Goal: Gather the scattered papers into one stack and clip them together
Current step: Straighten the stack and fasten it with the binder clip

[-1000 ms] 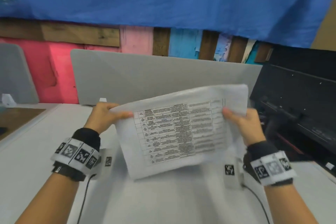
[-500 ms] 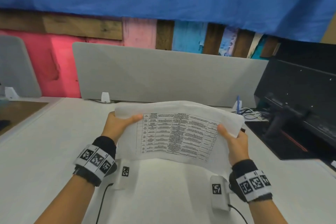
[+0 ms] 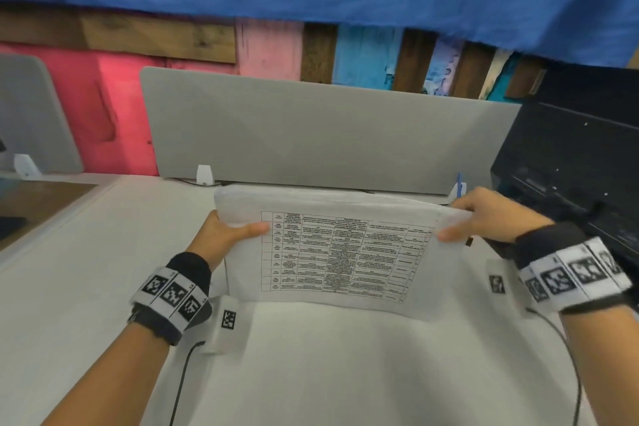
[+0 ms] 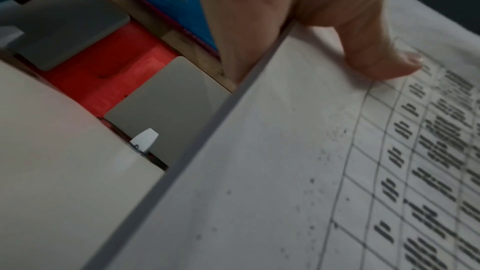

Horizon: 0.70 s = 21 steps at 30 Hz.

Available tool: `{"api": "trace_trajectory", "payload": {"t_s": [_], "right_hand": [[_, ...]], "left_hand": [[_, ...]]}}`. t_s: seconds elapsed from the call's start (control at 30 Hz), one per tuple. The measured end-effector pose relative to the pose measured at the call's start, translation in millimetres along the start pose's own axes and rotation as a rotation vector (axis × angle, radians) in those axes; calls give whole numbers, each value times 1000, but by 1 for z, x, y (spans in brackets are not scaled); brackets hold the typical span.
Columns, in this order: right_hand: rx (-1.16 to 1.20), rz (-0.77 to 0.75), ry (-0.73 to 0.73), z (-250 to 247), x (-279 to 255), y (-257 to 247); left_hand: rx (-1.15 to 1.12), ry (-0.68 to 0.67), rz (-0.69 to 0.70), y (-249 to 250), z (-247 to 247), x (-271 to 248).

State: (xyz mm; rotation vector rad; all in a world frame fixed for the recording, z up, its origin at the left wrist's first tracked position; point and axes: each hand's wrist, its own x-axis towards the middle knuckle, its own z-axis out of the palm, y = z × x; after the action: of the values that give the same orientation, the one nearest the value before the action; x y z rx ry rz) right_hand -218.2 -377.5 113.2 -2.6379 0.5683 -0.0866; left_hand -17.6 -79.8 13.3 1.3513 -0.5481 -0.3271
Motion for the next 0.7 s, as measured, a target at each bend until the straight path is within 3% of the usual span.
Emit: {"api": "trace_trajectory", "payload": {"t_s": [0.07, 0.13, 0.2, 0.3, 0.43, 0.53, 0.63, 0.7], "right_hand": [[-334, 5, -80, -3, 8, -26], [-392, -91, -127, 7, 17, -56], [-269, -224, -135, 21, 24, -85], [-99, -409, 29, 29, 25, -108], [200, -436, 313, 27, 14, -89], [575, -415, 458, 32, 4, -70], [784, -376, 546, 50, 4, -62], [915, -361, 595, 65, 8, -60]], "left_hand": [[18, -20, 20, 4, 2, -2], [76, -58, 45, 16, 12, -5], [148, -86, 73, 30, 26, -3], [216, 8, 127, 50, 32, 5], [248, 175, 164, 53, 4, 11], [45, 279, 165, 49, -1, 16], [-242, 104, 161, 62, 23, 17], [-222, 26, 155, 77, 46, 19]]}}
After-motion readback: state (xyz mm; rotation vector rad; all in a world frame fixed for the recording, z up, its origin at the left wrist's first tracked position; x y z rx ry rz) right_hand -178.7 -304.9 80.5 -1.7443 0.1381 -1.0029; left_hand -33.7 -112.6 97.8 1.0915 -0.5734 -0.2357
